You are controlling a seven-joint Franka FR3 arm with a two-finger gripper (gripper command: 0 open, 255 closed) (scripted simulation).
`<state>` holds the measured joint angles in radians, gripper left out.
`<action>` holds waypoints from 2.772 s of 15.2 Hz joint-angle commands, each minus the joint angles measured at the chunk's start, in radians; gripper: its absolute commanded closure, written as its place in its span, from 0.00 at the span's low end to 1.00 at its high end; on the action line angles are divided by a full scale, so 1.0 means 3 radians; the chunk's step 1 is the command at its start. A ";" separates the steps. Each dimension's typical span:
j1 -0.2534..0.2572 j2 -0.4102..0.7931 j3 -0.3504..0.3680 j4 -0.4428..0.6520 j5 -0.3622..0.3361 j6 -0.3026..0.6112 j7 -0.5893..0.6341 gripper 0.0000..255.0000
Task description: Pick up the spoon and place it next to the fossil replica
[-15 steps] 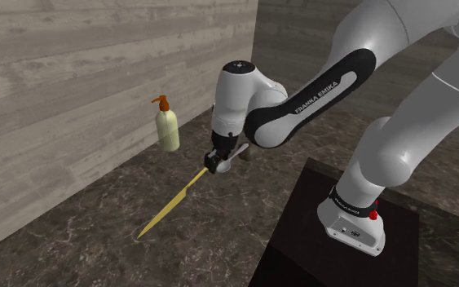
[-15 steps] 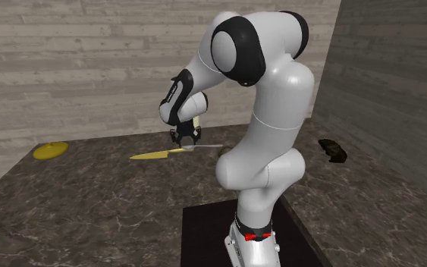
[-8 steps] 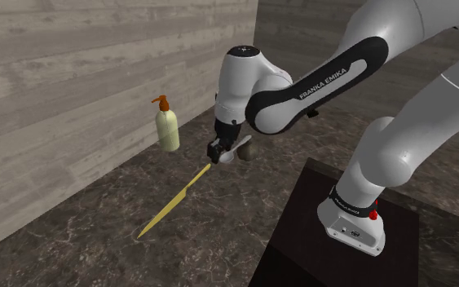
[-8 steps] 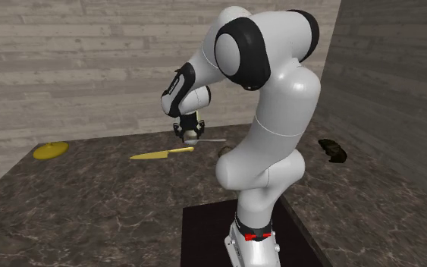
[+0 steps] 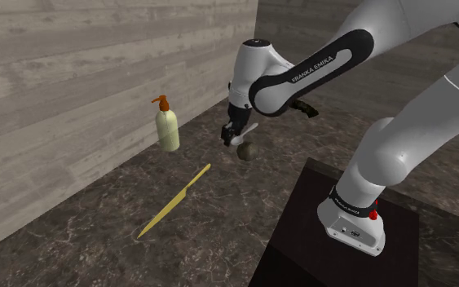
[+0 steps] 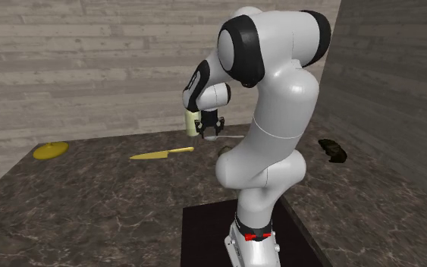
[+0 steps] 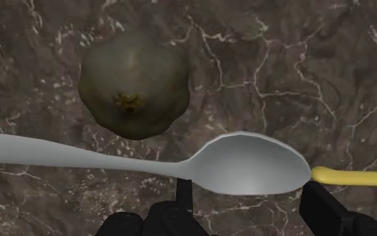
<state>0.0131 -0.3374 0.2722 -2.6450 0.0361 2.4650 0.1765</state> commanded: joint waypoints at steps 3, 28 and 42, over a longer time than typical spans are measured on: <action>-0.0163 0.0064 -0.0277 0.0027 -0.0058 0.0040 -0.0393 1.00; -0.1011 0.1488 -0.1506 0.1635 0.0224 -0.0178 -0.2638 1.00; -0.1673 0.2863 -0.1628 0.3650 0.0644 -0.0917 -0.3478 1.00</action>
<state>-0.4695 0.4800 -0.2166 -1.6134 0.2203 2.2142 -0.8512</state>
